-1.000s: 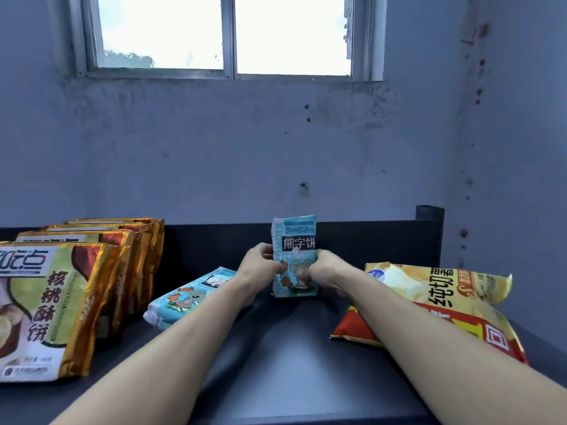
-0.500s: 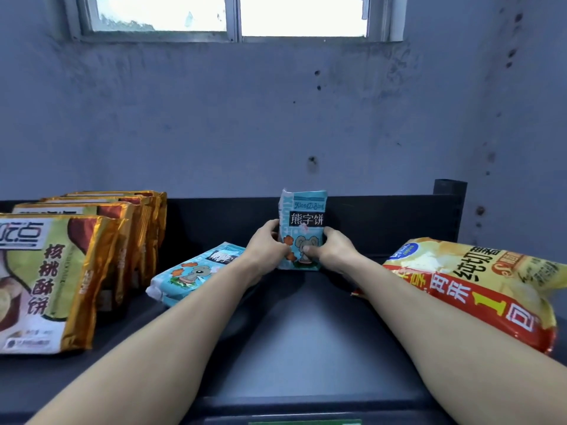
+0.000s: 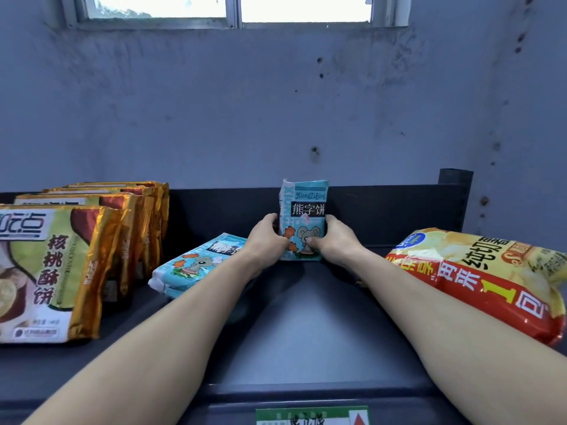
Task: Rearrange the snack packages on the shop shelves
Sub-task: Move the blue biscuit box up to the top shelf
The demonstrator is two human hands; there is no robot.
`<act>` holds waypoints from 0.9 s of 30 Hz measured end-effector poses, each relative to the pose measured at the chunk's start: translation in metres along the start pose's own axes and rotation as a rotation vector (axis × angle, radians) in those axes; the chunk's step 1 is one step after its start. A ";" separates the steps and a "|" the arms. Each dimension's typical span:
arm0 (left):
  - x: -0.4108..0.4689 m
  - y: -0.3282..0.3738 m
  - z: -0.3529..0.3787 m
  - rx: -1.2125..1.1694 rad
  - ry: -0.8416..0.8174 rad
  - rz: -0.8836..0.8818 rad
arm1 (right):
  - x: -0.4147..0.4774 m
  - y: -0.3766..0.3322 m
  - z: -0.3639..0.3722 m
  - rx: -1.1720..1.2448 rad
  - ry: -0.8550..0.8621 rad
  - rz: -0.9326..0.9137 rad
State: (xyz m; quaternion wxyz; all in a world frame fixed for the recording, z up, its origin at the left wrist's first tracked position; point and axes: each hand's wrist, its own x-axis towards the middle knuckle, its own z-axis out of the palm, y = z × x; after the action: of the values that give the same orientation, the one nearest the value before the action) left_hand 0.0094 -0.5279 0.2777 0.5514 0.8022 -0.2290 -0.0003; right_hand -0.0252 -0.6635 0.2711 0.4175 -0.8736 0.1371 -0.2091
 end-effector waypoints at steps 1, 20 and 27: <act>0.000 0.000 0.000 0.005 0.000 0.000 | -0.001 -0.001 0.000 -0.009 0.001 -0.003; -0.037 0.029 -0.072 0.243 0.340 0.121 | -0.066 -0.067 -0.021 -0.024 0.099 -0.229; -0.067 0.009 -0.102 0.666 0.168 -0.265 | -0.082 -0.086 0.023 0.086 -0.262 -0.022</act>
State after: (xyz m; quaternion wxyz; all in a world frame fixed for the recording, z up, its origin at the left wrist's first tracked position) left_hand -0.0281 -0.4155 0.3089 0.2718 0.9577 -0.0644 0.0687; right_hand -0.0805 -0.5617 0.3051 0.4667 -0.8761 0.0625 -0.1034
